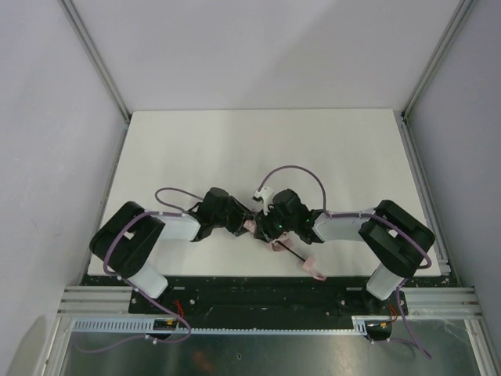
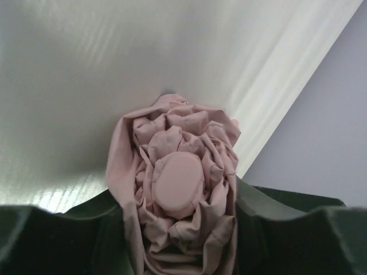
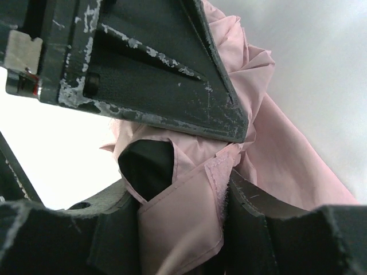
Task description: Put away the umbrella
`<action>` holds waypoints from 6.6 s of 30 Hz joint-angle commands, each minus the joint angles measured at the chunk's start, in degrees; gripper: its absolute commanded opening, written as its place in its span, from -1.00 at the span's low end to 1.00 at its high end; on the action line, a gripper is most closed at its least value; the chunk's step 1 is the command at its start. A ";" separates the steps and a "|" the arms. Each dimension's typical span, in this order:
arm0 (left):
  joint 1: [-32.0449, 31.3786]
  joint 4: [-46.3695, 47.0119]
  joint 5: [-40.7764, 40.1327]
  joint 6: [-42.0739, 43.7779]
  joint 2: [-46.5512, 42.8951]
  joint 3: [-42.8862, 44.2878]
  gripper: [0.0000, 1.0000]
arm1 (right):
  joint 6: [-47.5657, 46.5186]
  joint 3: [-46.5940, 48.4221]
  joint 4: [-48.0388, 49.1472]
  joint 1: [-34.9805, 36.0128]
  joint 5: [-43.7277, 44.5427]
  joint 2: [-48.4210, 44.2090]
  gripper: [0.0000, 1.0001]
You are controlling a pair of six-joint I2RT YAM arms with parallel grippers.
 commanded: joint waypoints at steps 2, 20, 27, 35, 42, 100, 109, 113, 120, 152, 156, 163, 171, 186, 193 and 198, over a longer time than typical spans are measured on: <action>0.26 -2.64 -6.83 5.38 0.74 -3.84 -0.52 | 1.31 0.32 0.03 2.80 -7.73 -7.70 -0.97; 6.05 49.01 3.03 7.66 -9.91 -8.36 -1.00 | 30.18 3.26 -23.63 -19.62 -6.61 -39.91 0.99; 7.63 67.45 9.29 3.11 -9.50 -2.10 -1.00 | 39.37 3.41 -27.74 -43.52 -24.93 -36.44 0.93; 8.14 71.90 12.27 3.30 -11.77 6.77 -1.00 | 60.10 -3.34 -3.74 -42.77 -32.23 -33.31 0.74; 8.19 73.94 10.14 3.55 -13.24 11.56 -1.00 | 77.41 -7.13 16.33 -30.92 -27.19 -31.33 0.72; 5.24 78.94 15.47 3.56 -7.43 20.51 -1.00 | 108.35 -6.69 47.82 -13.36 -18.93 -14.51 0.40; 5.23 78.98 15.09 3.27 -6.55 20.45 -1.00 | 104.83 -6.62 43.06 -13.63 -20.18 -16.68 0.51; 5.75 79.01 15.25 2.84 -5.85 21.77 -1.00 | 98.54 -7.21 33.45 -14.46 -22.51 -19.63 0.83; 7.93 79.03 18.36 3.01 -4.15 24.02 -1.00 | 94.66 -8.42 23.23 -17.53 -24.75 -26.23 0.79; -1.91 78.96 13.40 -11.05 -3.93 15.47 -1.00 | 89.33 -4.39 55.45 -25.26 -24.21 -8.35 -1.00; -2.99 78.83 11.33 -14.28 -6.18 6.07 -1.00 | 85.29 -0.91 65.13 -29.28 -26.85 -1.33 -1.00; -1.34 60.47 10.96 -8.35 -15.84 -6.08 -1.00 | 77.64 -0.06 69.49 -35.76 -27.33 -4.64 -1.00; -0.39 41.47 13.19 4.33 -22.96 -8.62 -1.00 | 73.65 0.13 68.66 -33.49 -26.66 -10.69 -1.00; 0.69 21.76 15.24 7.55 -21.29 -8.40 -1.00 | 52.74 5.87 56.85 -23.81 -30.56 -22.50 -1.00; 0.86 4.53 8.19 7.85 -23.27 -2.98 -1.00 | 21.88 11.91 18.52 -9.84 -25.18 -30.79 -1.00; 1.01 -11.61 5.95 7.17 -22.58 5.45 -1.00 | 9.41 12.18 7.25 -1.54 -18.53 -30.78 -1.00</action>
